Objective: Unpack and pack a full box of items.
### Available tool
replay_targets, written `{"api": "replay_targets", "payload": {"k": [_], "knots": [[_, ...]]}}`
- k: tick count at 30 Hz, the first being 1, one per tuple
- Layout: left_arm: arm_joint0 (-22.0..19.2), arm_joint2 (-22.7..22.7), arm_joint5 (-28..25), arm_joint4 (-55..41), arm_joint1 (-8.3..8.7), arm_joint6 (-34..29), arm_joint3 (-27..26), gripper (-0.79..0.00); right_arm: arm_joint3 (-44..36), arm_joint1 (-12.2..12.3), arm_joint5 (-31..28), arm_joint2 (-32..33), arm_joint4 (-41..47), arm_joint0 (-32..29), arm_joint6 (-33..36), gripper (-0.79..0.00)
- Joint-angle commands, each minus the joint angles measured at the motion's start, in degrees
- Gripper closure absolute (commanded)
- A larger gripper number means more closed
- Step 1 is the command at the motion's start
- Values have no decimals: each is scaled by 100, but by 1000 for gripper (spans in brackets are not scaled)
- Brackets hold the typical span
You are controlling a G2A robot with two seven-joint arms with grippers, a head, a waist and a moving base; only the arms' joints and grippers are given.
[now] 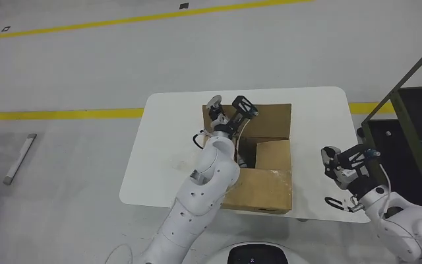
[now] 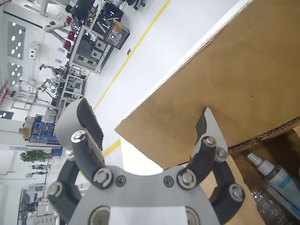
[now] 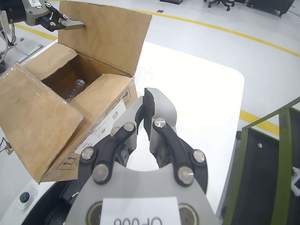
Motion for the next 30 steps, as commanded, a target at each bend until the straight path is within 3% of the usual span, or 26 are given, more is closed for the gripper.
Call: {"api": "replay_targets", "payload": {"k": [1,8,20,30], "knots": [[31,-41,24,-15,-7,5,12,-785,-60,4,-26,-5,130,99,145,0],[129,-184,97,-28,-33,11,18,-785,479,-19,253,-492,431,1005,629,0],[246,-477,114,-114,-60,76,-161,-785,2225,-124,152,-1720,305,3055,973,0],[1064,-648,-97,-216,-17,-16,-1057,-785,3188,-193,85,-2167,371,3910,1333,0]]}}
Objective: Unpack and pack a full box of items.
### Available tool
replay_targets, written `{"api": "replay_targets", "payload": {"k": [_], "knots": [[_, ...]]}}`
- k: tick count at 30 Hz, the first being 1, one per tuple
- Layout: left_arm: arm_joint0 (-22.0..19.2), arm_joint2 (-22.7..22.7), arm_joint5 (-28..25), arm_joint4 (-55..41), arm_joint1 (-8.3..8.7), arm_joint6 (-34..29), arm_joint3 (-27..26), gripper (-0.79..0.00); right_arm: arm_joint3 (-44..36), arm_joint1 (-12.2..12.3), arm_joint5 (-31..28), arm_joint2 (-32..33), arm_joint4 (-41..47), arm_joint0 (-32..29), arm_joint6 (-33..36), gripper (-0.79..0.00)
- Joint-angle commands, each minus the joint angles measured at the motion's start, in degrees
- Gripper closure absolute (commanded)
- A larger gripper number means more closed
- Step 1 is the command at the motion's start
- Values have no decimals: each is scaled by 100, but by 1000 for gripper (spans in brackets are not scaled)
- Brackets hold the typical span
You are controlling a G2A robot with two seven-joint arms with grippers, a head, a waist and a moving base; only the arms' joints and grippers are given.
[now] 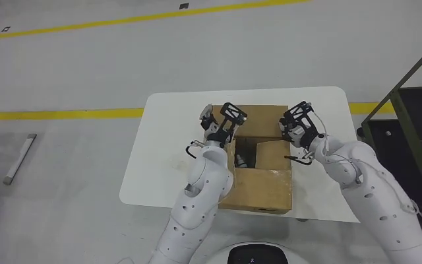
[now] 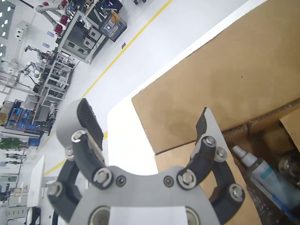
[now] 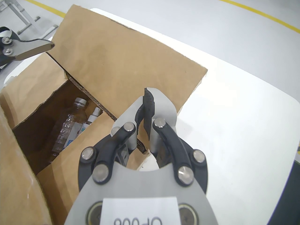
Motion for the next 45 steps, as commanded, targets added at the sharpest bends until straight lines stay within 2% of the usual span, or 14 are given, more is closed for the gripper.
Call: {"api": "replay_targets", "payload": {"k": [1,4,8,11,14,18,25,27,28,35,36,39,45], "knots": [[213,-70,10,-8,16,-63,-228,-785,53,-2,-4,-17,-14,57,7,0],[578,-222,156,-119,36,-114,-655,-785,112,-7,-4,5,166,86,-12,0],[1075,-504,160,-945,52,127,-1261,-785,-85,-6,-13,282,1164,-74,83,0],[1402,-760,-219,-1134,112,165,-1675,-785,-451,68,-195,719,1721,-307,528,0],[1730,-1016,-586,-1331,172,224,-2085,-785,-854,146,-478,1206,2495,-691,985,0],[2079,-1251,-952,-1636,230,356,-2495,-785,-1368,264,-996,1759,3014,-1334,1635,0],[2335,-1376,-1190,-1742,291,466,-2798,-785,-2101,418,-1857,2445,3602,-2397,2314,0],[2335,-1348,-1228,-1711,297,490,-2807,-785,-2174,435,-1995,2519,3564,-2515,2328,-197],[2335,-1348,-1228,-1711,297,490,-2807,-785,-2174,435,-1995,2519,3564,-2515,2328,-379],[2335,-1348,-1228,-1711,297,490,-2807,-785,-2174,435,-1995,2519,3564,-2515,2328,-379],[2335,-1348,-1228,-1711,297,490,-2807,-785,-2163,433,-1974,2504,3597,-2527,2291,-785],[2335,-1348,-1228,-1711,297,490,-2807,-785,-2009,415,-1827,2312,4121,-2592,2029,-785],[2335,-1348,-1228,-1711,297,490,-2807,-785,-1722,448,-1743,2076,4519,-2512,2110,-785]]}}
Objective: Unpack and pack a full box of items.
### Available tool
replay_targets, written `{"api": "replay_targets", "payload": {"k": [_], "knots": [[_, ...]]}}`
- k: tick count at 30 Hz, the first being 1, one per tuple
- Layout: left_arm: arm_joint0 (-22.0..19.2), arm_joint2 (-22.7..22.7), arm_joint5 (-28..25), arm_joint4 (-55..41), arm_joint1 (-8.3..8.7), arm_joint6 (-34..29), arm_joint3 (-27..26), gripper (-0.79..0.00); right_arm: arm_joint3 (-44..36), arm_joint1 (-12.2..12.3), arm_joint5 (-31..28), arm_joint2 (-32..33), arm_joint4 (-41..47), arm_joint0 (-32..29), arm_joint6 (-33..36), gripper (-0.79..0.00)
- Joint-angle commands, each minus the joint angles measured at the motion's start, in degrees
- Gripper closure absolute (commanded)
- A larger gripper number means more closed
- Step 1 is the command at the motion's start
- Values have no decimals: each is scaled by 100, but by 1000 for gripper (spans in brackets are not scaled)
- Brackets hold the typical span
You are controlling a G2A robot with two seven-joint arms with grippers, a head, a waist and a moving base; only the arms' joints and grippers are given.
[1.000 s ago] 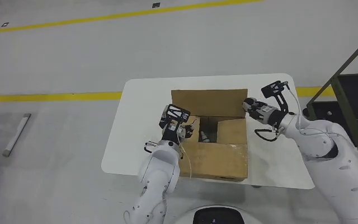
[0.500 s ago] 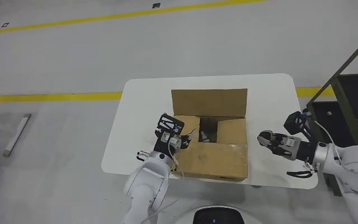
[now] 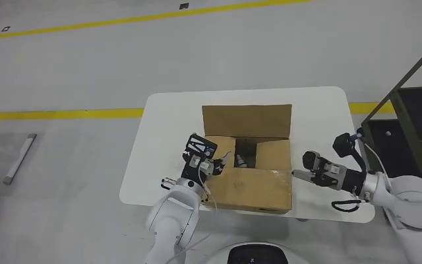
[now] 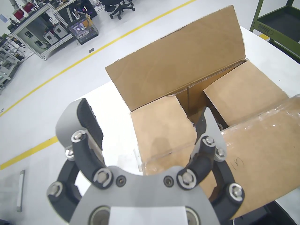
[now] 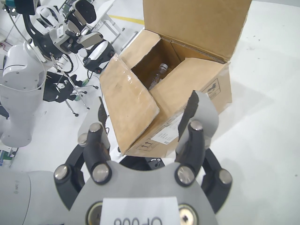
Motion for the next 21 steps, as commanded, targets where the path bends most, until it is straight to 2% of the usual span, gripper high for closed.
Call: {"api": "replay_targets", "payload": {"k": [1,8,21], "knots": [[0,0,0,0,0,0,0,-785,76,13,-9,-82,8,42,81,-785],[0,0,0,0,0,0,0,-785,449,22,-107,-500,10,257,-112,-785],[0,0,0,0,0,0,0,-785,473,79,-157,-861,167,297,-177,-785]]}}
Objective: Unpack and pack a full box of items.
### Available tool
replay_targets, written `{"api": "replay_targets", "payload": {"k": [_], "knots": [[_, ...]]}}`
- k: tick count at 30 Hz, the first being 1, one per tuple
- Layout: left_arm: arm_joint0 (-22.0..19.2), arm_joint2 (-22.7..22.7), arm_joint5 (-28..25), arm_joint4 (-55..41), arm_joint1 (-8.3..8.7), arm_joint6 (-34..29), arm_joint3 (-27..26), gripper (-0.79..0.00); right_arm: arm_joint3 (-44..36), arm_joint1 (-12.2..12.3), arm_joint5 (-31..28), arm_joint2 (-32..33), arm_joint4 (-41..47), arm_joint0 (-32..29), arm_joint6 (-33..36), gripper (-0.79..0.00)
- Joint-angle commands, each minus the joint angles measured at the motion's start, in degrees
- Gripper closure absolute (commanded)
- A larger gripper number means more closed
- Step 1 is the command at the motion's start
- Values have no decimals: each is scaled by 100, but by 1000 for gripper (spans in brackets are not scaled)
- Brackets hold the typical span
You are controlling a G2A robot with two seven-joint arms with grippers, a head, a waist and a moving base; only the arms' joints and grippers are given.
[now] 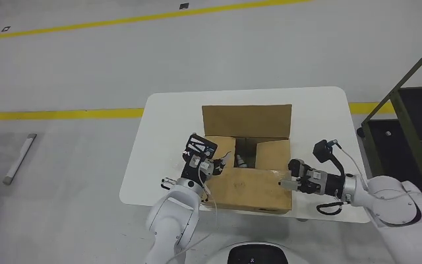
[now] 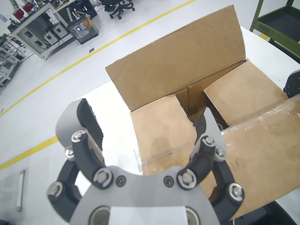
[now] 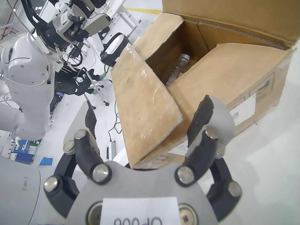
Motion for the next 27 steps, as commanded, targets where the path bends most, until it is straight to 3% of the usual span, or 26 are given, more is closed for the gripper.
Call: {"api": "replay_targets", "payload": {"k": [1,4,5,6,7,8,14,17,20,23,25,26,27], "knots": [[0,0,0,0,0,0,0,-785,0,8,-29,-34,94,-1,-5,-785],[0,0,0,0,0,0,0,-785,-23,28,-41,-51,109,-16,-19,-690],[0,0,0,0,0,0,0,-785,-28,39,-46,-43,64,-21,17,-613],[0,0,0,0,0,0,0,-785,-46,54,-42,-22,-62,-21,67,-613],[0,0,0,0,0,0,0,-785,-59,58,-38,-19,-44,-39,17,-453],[0,0,0,0,0,0,0,-785,-60,61,-49,-23,25,-65,-30,-385],[0,0,0,0,0,0,0,-785,-130,114,-167,15,80,-164,19,-391],[0,0,0,0,0,0,0,-785,-234,156,-343,5,-19,-191,261,-610],[6,-1,8,-4,1,19,3,-785,-324,197,-531,2,74,-246,463,-536],[32,-9,25,11,17,154,14,-785,-424,241,-742,-9,244,-316,666,-597],[15,-11,22,43,27,175,17,-785,-464,271,-772,30,307,-349,751,-557],[3,-10,28,66,31,178,26,-785,-492,281,-814,34,377,-361,751,-369],[-9,-6,37,68,34,184,35,-785,-507,292,-850,36,453,-371,759,-302]]}}
